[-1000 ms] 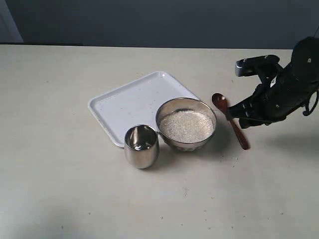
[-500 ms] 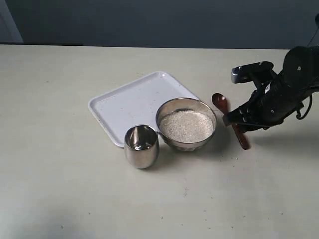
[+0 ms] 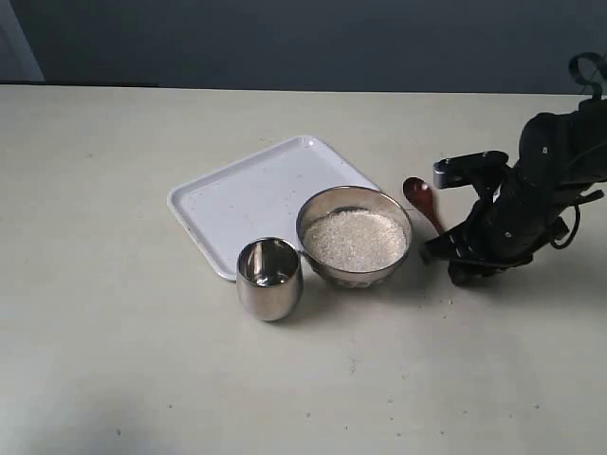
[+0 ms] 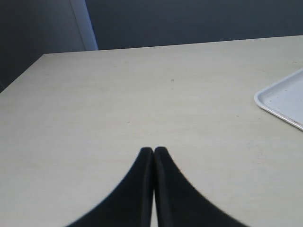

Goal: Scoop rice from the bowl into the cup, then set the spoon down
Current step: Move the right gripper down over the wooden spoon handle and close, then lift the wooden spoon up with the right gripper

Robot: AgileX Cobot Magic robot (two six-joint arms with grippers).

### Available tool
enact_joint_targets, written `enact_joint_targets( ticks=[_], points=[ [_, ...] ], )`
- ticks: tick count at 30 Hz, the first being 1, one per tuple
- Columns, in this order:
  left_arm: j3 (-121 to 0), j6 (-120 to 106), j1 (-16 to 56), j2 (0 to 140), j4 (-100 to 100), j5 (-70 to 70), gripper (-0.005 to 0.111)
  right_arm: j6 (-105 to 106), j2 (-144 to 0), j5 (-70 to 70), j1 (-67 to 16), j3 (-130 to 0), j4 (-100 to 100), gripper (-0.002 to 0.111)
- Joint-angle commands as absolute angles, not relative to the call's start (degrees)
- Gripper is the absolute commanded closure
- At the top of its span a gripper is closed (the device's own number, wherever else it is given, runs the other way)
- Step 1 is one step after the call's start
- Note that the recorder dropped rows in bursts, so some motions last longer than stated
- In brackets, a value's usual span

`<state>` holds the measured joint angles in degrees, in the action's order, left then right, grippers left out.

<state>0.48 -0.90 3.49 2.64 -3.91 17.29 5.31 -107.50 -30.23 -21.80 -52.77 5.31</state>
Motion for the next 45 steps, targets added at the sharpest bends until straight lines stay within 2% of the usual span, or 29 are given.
enact_joint_targets(
  ticks=[1, 7, 9, 12, 14, 15, 26, 36, 40, 45],
  points=[
    [0.0, -0.5, 3.6, 2.7, -4.0, 16.6, 0.106, 5.3, -108.9, -29.8, -21.8, -52.9, 6.6, 0.068],
    [0.0, -0.5, 3.6, 2.7, -4.0, 16.6, 0.106, 5.2, -109.7, -29.2, -21.8, -52.9, 6.8, 0.068],
    [0.0, -0.5, 3.6, 2.7, -4.0, 16.6, 0.106, 5.2, -109.7, -29.1, -21.8, -52.9, 7.5, 0.071],
    [0.0, -0.5, 3.6, 2.7, -4.0, 16.7, 0.106, 5.2, -109.7, -29.1, -21.8, -52.9, 8.1, 0.088],
    [0.0, -0.5, 3.6, 2.7, -4.0, 16.7, 0.106, 5.2, -109.7, -29.6, -21.8, -52.9, 8.2, 0.105],
    [0.0, -0.5, 3.6, 2.7, -4.0, 16.7, 0.106, 5.2, -109.7, -29.7, -21.8, -52.9, 8.2, 0.109],
    [0.0, -0.5, 3.6, 2.7, -4.0, 16.7, 0.106, 6.4, -103.0, -37.7, -21.8, -53.1, 3.0, 0.109],
    [0.0, -0.5, 3.6, 2.7, -4.0, 16.7, 0.106, 14.2, -92.2, -58.2, -21.9, -63.4, -2.6, 0.109],
    [0.0, -0.5, 3.6, 2.7, -4.0, 16.5, 0.106, 14.5, -92.6, -65.0, -25.5, -66.8, -8.1, 0.109],
    [0.0, -0.5, 3.6, 2.7, -4.0, 16.5, 0.106, 14.5, -92.6, -70.0, -35.0, -67.1, -18.1, 0.109]
  ],
)
